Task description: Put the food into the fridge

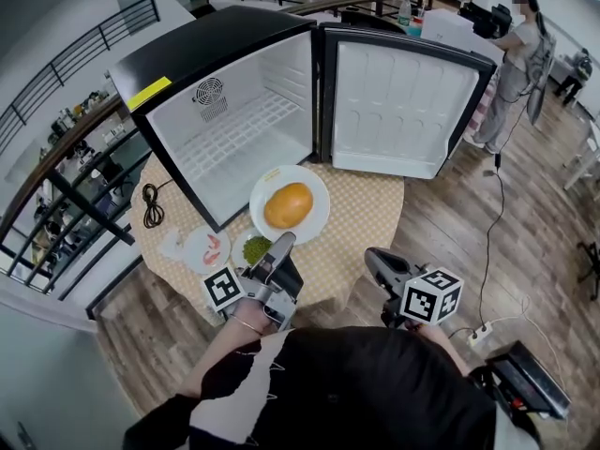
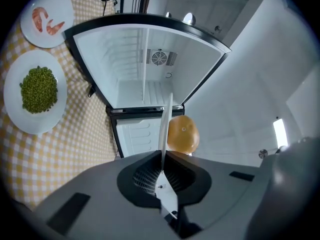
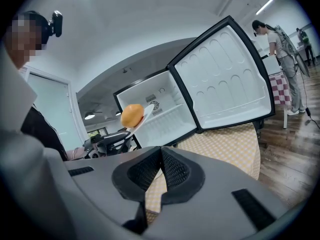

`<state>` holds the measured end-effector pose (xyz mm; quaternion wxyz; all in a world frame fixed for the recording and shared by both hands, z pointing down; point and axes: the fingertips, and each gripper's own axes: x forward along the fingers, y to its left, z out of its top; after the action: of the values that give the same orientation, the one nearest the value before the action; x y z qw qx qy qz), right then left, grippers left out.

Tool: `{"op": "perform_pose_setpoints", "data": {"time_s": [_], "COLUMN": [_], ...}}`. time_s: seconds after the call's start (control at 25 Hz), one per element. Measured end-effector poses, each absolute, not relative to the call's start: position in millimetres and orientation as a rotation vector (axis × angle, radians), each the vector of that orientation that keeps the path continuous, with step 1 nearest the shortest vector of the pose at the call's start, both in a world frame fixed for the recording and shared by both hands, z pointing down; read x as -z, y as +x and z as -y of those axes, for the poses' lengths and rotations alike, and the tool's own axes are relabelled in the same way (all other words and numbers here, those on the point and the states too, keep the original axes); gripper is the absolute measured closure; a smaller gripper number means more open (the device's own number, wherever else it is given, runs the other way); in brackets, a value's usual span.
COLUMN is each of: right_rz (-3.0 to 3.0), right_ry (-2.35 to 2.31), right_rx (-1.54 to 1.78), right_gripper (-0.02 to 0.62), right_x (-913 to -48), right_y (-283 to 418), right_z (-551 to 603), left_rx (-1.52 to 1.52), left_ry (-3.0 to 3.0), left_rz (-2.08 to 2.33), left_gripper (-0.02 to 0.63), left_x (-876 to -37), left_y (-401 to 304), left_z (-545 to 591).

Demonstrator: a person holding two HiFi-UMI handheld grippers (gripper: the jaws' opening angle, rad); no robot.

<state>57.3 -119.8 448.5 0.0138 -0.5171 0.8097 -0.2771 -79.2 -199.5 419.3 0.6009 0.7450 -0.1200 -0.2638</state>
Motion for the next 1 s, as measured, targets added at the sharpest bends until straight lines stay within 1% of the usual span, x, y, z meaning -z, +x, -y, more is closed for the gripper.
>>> {"op": "perform_pose_setpoints", "data": {"time_s": [0.32, 0.56, 0.76, 1.0], "right_rz": [-2.525, -2.476, -2.566, -2.646], "right_ry": [-1.617, -1.486, -1.531, -1.446], "right_rx": [0.852, 0.685, 0.777, 0.803], "right_gripper": [0.580, 0.580, 0.580, 0.580], "right_x": [-448.4, -422.9, -436.9, -434.4], "right_y": [56.6, 63.5, 65.3, 66.0], "right_z": [132.0, 155.2, 179.4, 214.4], "left_rx": [0.630, 0.646, 0.645, 0.688], "left_ry": [1.726, 1.721, 1.717, 1.700], "left_rz": [0.247, 0.230, 0.250, 0.305], "left_gripper": [0.586, 0.587, 0.586, 0.586], "left_x": [-404.9, -397.7, -402.4, -402.4], "left_y": [-69.8, -60.5, -51.5, -47.7], "left_z": [210.7, 219.1, 228.1, 254.3]}}
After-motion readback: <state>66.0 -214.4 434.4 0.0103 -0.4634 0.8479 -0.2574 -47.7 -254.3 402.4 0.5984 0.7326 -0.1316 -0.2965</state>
